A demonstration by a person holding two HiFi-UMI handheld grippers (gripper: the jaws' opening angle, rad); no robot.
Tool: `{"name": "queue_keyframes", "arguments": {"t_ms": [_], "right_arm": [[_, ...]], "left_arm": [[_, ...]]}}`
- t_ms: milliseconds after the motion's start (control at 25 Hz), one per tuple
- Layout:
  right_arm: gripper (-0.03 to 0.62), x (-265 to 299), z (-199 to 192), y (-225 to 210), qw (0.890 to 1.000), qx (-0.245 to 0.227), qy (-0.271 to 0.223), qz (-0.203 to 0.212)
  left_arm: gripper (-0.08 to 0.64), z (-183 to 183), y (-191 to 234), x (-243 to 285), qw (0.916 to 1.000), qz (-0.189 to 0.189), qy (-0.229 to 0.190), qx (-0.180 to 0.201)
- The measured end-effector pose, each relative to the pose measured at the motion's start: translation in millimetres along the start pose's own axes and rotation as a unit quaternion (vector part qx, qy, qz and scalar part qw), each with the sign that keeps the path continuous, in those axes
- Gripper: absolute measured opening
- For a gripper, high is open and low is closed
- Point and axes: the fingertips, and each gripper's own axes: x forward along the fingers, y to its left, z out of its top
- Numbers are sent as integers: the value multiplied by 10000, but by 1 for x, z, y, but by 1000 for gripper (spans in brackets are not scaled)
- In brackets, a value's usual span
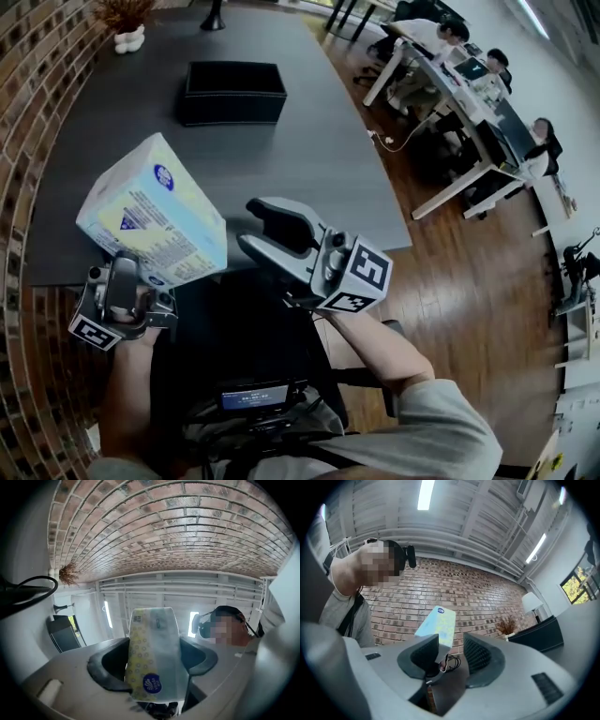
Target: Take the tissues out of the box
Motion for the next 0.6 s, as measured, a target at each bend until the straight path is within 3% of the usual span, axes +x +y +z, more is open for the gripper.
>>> {"name": "queue_keyframes", "arguments": {"t_ms": [600], "right_arm": [[183,5,0,2,10000,6,35,14]], "left_arm": [[333,-1,1,-1,9999,-2,58,-128]]}}
